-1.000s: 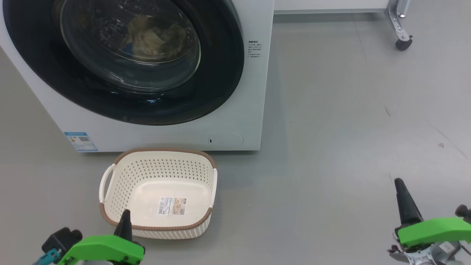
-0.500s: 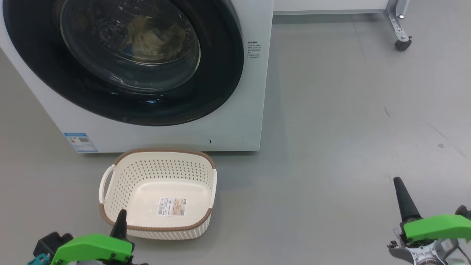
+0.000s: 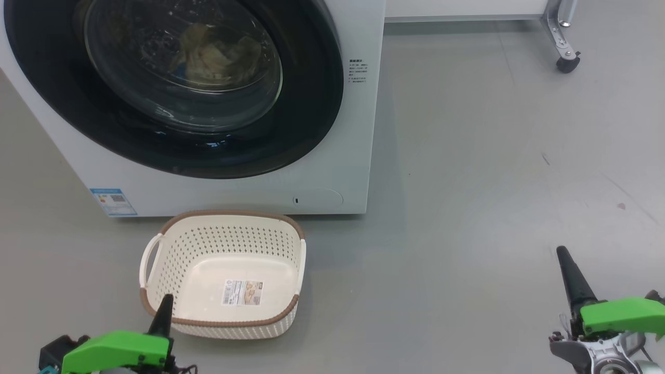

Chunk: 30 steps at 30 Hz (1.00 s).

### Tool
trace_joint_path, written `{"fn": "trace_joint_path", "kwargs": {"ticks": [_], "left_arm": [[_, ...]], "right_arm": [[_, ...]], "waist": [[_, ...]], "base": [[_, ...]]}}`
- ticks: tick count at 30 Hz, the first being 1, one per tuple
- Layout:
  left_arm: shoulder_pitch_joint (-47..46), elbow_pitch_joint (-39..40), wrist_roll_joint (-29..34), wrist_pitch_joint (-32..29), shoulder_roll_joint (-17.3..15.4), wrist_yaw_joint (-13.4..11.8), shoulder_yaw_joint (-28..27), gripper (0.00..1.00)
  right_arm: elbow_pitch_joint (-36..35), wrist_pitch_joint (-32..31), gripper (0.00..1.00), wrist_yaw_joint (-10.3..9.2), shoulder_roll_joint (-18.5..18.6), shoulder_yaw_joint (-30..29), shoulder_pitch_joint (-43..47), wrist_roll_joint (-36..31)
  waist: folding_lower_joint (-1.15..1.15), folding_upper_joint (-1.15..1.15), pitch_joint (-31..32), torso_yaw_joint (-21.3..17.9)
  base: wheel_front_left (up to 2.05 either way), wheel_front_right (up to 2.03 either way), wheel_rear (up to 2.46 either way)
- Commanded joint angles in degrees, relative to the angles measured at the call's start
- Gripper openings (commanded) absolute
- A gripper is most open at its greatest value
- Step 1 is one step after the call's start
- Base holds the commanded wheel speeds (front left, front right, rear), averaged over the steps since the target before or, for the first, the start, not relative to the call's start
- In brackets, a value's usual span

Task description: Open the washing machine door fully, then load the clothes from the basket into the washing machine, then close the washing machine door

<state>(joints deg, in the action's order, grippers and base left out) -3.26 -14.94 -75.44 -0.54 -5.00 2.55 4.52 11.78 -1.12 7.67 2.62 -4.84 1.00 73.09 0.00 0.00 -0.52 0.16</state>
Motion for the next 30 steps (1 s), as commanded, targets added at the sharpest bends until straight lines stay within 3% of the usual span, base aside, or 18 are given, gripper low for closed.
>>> {"fn": "trace_joint_path", "kwargs": {"ticks": [1,30], "left_arm": [[-2.72,1.53,-1.31,-0.29,-0.34,0.61,-2.36,0.00],[-2.82,0.93,-17.74,-4.92,1.20,4.92,-9.76,0.00]], "right_arm": [[-1.54,-0.62,0.00,-0.13,1.44,0.60,-3.58,1.68],[2.12,-3.89,0.00,-0.19,1.59,0.16,-7.01,20.57]], "waist": [[0.00,0.00,0.01,0.00],[0.00,0.00,0.34,-0.16]], "base": [[0.00,0.00,0.00],[0.00,0.00,0.00]]}}
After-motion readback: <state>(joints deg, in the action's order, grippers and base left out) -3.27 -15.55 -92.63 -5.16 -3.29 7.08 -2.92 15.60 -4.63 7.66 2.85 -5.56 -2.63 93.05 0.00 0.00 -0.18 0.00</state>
